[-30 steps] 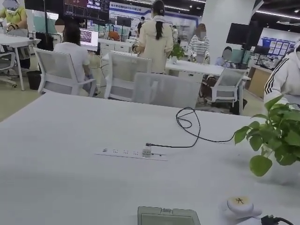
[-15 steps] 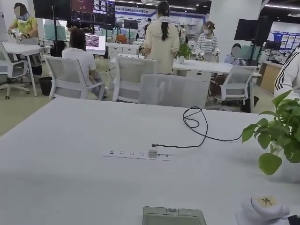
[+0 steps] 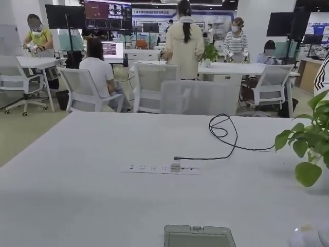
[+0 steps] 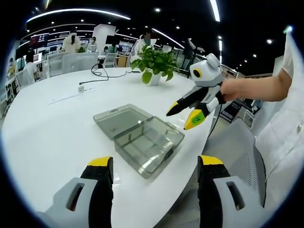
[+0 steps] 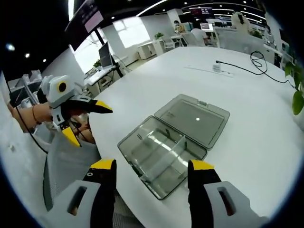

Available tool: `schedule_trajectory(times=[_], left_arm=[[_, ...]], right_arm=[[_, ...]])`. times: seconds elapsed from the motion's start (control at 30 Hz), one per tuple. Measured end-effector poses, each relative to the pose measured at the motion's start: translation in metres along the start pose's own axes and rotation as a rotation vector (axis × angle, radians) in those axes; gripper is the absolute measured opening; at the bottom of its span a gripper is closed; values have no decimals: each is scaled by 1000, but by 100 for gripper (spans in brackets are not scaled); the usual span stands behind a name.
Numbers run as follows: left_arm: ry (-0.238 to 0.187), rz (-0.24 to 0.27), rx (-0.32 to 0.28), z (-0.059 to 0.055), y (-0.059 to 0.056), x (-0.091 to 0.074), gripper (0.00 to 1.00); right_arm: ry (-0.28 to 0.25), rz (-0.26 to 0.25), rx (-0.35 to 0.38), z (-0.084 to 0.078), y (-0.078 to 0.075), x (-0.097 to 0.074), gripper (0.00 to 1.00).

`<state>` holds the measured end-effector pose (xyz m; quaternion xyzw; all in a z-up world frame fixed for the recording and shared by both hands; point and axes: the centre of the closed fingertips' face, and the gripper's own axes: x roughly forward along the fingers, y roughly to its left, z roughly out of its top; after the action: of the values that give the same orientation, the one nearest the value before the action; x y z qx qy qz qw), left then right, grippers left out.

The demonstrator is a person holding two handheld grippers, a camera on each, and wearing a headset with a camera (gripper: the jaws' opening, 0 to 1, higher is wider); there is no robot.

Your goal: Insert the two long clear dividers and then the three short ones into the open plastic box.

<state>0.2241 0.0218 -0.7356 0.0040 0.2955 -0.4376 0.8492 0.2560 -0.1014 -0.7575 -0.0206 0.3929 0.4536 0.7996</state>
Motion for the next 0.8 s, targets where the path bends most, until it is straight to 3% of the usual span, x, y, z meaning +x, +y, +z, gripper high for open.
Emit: schedule_trajectory(times=[0.23, 0.57, 0.63, 0.8], left_arm=[[16, 54, -35, -4, 16, 0, 72], [83, 128, -91, -23, 39, 1, 69], [129, 156, -90, -32, 46, -1, 68], [192, 201, -94, -45, 60, -2, 67]], right_arm=[[-50, 50, -70, -5, 6, -9, 74], [-118, 80, -177, -11, 2, -26, 83], [-134, 86, -206, -15, 2, -28, 85], [-150, 91, -230, -26, -1, -32, 86]])
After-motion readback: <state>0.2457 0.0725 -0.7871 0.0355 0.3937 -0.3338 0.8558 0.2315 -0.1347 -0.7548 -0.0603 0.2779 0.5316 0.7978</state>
